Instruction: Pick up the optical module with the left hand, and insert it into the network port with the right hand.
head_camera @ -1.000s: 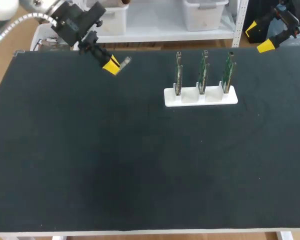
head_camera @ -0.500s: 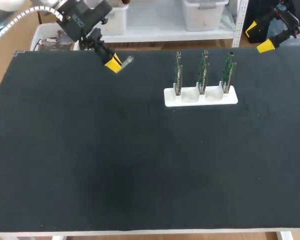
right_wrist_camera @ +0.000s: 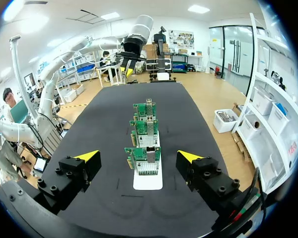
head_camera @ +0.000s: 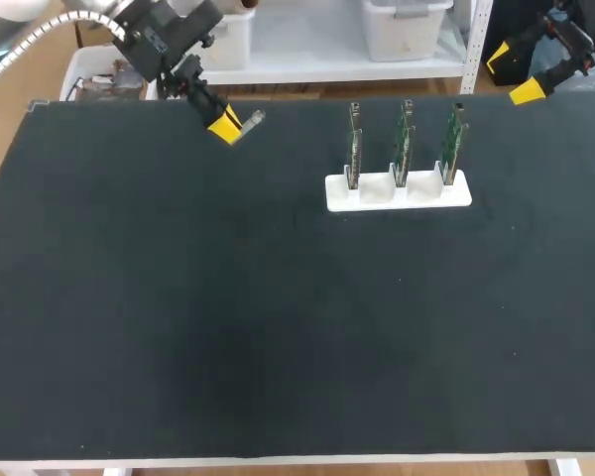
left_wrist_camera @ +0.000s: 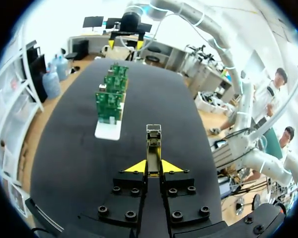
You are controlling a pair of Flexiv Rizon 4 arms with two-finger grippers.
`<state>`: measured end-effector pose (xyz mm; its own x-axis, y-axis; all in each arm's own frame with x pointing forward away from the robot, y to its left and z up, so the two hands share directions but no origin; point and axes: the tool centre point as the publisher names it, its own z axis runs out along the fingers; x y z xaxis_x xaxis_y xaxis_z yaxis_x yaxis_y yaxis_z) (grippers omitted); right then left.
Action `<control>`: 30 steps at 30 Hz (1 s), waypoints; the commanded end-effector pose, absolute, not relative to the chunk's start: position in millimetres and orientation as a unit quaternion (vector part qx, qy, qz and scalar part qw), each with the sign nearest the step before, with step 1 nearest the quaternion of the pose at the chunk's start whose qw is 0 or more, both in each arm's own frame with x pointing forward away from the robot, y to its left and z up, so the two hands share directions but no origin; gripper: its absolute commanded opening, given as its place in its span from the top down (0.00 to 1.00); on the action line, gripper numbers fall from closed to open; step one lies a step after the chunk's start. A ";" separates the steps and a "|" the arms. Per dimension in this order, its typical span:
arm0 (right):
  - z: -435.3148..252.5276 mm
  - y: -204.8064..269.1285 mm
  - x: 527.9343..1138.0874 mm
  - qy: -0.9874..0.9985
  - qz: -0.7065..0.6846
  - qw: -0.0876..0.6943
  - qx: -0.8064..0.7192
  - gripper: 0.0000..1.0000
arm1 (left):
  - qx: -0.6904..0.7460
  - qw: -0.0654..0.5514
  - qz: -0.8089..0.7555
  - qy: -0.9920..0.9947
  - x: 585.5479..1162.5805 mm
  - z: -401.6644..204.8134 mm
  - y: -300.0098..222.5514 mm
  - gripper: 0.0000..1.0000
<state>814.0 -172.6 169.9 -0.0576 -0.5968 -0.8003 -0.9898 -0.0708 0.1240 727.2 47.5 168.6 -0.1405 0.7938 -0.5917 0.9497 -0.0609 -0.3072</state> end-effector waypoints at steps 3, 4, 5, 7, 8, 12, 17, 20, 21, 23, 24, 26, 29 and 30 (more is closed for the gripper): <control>170.3 -173.8 822.1 0.572 0.449 0.180 -0.662 0.00 | 0.668 0.131 -0.327 0.656 729.5 177.2 34.3 1.00; 170.3 -173.8 822.1 0.572 0.449 0.180 -0.662 0.00 | 0.670 0.136 -0.325 0.653 730.1 179.5 32.0 1.00; 170.3 -173.8 822.1 0.572 0.449 0.180 -0.662 0.00 | 0.677 0.146 -0.329 0.642 732.7 184.3 27.1 1.00; 170.3 -173.8 822.1 0.572 0.449 0.180 -0.662 0.00 | 0.686 0.163 -0.327 0.630 736.1 191.8 19.6 1.00; 170.3 -173.8 822.1 0.572 0.449 0.180 -0.662 0.00 | 0.688 0.168 -0.326 0.627 737.4 194.3 16.7 1.00; 170.3 -173.8 822.1 0.572 0.449 0.180 -0.662 0.00 | 0.690 0.200 -0.345 0.604 744.8 205.9 -2.1 1.00; 170.3 -173.8 822.1 0.572 0.449 0.180 -0.662 0.00 | 0.685 0.230 -0.372 0.582 752.2 215.5 -23.6 1.00; 170.3 -173.8 822.1 0.572 0.449 0.180 -0.662 0.00 | 0.687 0.246 -0.397 0.557 757.1 221.2 -37.6 1.00; 170.3 -173.8 822.1 0.572 0.449 0.180 -0.662 0.00 | 0.687 0.251 -0.405 0.549 758.8 223.2 -42.2 1.00; 170.3 -173.8 822.1 0.572 0.449 0.180 -0.662 0.00 | 0.682 0.258 -0.424 0.538 763.5 226.8 -51.3 1.00; 170.3 -173.8 822.1 0.572 0.449 0.180 -0.662 0.00 | 0.681 0.261 -0.430 0.533 765.6 228.2 -55.5 1.00; 170.3 -173.8 822.1 0.572 0.449 0.180 -0.662 0.00 | 0.676 0.259 -0.433 0.537 770.1 229.9 -65.0 1.00; 170.3 -173.8 822.1 0.572 0.449 0.180 -0.662 0.00 | 0.670 0.259 -0.438 0.540 776.8 230.1 -79.0 1.00; 170.3 -173.8 822.1 0.572 0.449 0.180 -0.662 0.00 | 0.669 0.257 -0.438 0.542 778.3 230.1 -83.2 1.00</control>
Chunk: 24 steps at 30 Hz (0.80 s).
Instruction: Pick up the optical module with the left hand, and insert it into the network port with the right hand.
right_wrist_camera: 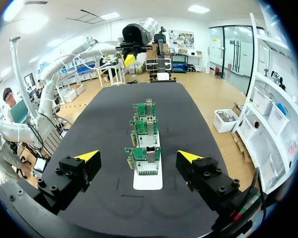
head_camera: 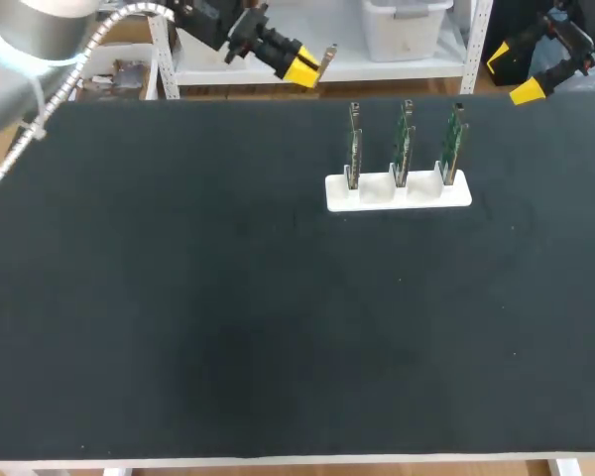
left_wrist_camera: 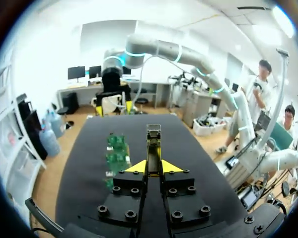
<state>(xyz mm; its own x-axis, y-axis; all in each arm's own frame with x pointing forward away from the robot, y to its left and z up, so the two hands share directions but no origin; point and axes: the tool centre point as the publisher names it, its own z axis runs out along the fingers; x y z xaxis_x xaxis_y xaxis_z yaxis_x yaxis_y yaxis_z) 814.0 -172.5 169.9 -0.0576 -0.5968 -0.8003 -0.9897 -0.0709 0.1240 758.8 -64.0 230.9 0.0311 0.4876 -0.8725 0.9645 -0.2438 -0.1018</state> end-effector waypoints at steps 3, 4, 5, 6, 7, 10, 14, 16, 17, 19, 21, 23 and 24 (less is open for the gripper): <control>170.3 -173.8 822.1 0.572 0.449 0.180 -0.662 0.00 | 0.673 0.255 -0.437 0.540 779.5 231.6 -93.8 1.00; 170.3 -173.8 822.1 0.572 0.449 0.180 -0.662 0.00 | 0.674 0.256 -0.439 0.536 779.5 232.1 -96.0 1.00; 170.3 -173.8 822.1 0.572 0.449 0.180 -0.662 0.00 | 0.675 0.257 -0.440 0.533 779.7 232.6 -97.7 1.00; 170.3 -173.8 822.1 0.572 0.449 0.180 -0.662 0.00 | 0.675 0.259 -0.441 0.532 780.0 233.2 -98.7 1.00; 170.3 -173.8 822.1 0.572 0.449 0.180 -0.662 0.00 | 0.675 0.262 -0.443 0.529 780.6 234.0 -99.5 1.00; 170.3 -173.8 822.1 0.572 0.449 0.180 -0.662 0.00 | 0.669 0.272 -0.459 0.518 786.0 238.9 -104.0 1.00; 170.3 -173.8 822.1 0.572 0.449 0.180 -0.662 0.00 | 0.665 0.284 -0.466 0.509 790.5 246.3 -112.9 1.00; 170.3 -173.8 822.1 0.572 0.449 0.180 -0.662 0.00 | 0.666 0.288 -0.464 0.509 790.7 248.2 -117.0 1.00; 170.3 -173.8 822.1 0.572 0.449 0.180 -0.662 0.00 | 0.666 0.288 -0.465 0.507 791.6 248.3 -120.0 1.00; 170.3 -173.8 822.1 0.572 0.449 0.180 -0.662 0.00 | 0.666 0.287 -0.466 0.507 792.5 247.5 -125.5 1.00; 170.3 -173.8 822.1 0.572 0.449 0.180 -0.662 0.00 | 0.668 0.284 -0.463 0.509 792.3 245.6 -129.4 1.00; 170.3 -173.8 822.1 0.572 0.449 0.180 -0.662 0.00 | 0.671 0.279 -0.451 0.518 791.1 243.8 -130.6 1.00; 170.3 -173.8 822.1 0.572 0.449 0.180 -0.662 0.00 | 0.672 0.279 -0.452 0.517 790.5 243.1 -130.5 1.00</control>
